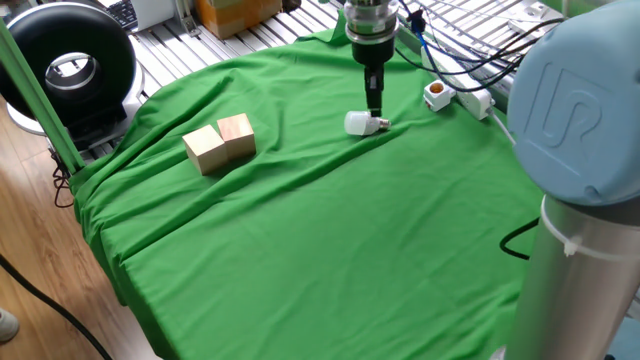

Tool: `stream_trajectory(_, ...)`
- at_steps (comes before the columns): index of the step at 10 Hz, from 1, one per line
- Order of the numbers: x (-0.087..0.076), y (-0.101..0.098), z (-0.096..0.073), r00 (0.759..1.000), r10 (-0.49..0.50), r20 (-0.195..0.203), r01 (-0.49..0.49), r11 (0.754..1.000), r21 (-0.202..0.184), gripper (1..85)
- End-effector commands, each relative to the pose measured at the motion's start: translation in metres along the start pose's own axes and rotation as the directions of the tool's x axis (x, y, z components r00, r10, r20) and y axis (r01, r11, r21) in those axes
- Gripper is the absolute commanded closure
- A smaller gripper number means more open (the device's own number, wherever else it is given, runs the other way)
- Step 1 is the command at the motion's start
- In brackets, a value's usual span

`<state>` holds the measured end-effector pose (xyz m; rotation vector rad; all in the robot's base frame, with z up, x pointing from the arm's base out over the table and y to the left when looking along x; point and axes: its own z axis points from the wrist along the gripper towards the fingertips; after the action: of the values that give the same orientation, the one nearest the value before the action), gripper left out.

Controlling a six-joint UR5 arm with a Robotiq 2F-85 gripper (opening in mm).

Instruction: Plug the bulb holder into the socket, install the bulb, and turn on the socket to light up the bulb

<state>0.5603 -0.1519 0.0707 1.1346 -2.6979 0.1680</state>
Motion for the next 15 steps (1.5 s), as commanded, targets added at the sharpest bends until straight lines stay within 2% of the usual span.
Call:
stream_trajectory(1, 0.013, -0.008, -0.001, 0.994, -0.099, -0.053, 0.1, 0.995, 0.018, 33.7)
stream_trajectory(2, 0.011, -0.001, -0.001, 0.991, -0.128, -0.041, 0.128, 0.992, -0.008, 32.3)
stream_trajectory(3, 0.014, -0.001, -0.001, 0.989, -0.139, -0.053, 0.138, 0.99, -0.009, 31.3)
stream_trajectory(4, 0.012, -0.001, -0.003, 0.993, -0.101, -0.065, 0.101, 0.995, -0.002, 31.0)
stream_trajectory(5, -0.013, 0.009, -0.011, 0.995, -0.057, -0.079, 0.057, 0.998, 0.009, 32.0)
stream_trajectory(6, -0.038, 0.02, -0.011, 0.997, -0.044, -0.065, 0.043, 0.999, -0.016, 31.7)
stream_trajectory(7, -0.057, 0.025, -0.006, 0.997, -0.049, -0.054, 0.047, 0.998, -0.033, 27.7)
stream_trajectory(8, -0.068, 0.026, 0.001, 0.997, -0.03, -0.073, 0.029, 0.999, -0.017, 27.3)
stream_trajectory(9, -0.074, 0.025, 0.006, 0.996, -0.016, -0.093, 0.016, 1.0, 0.003, 27.3)
stream_trajectory(11, -0.085, 0.035, 0.014, 0.995, 0.006, -0.104, -0.006, 1.0, 0.003, 27.0)
stream_trajectory(12, -0.084, 0.038, 0.017, 0.992, 0.01, -0.122, -0.01, 1.0, -0.001, 27.0)
stream_trajectory(13, -0.08, 0.031, 0.019, 0.989, -0.005, -0.147, 0.008, 1.0, 0.019, 26.7)
stream_trajectory(14, -0.079, 0.026, 0.019, 0.987, -0.007, -0.159, 0.015, 0.999, 0.046, 25.7)
stream_trajectory(15, -0.078, 0.031, 0.017, 0.987, -0.006, -0.158, 0.013, 0.999, 0.046, 25.7)
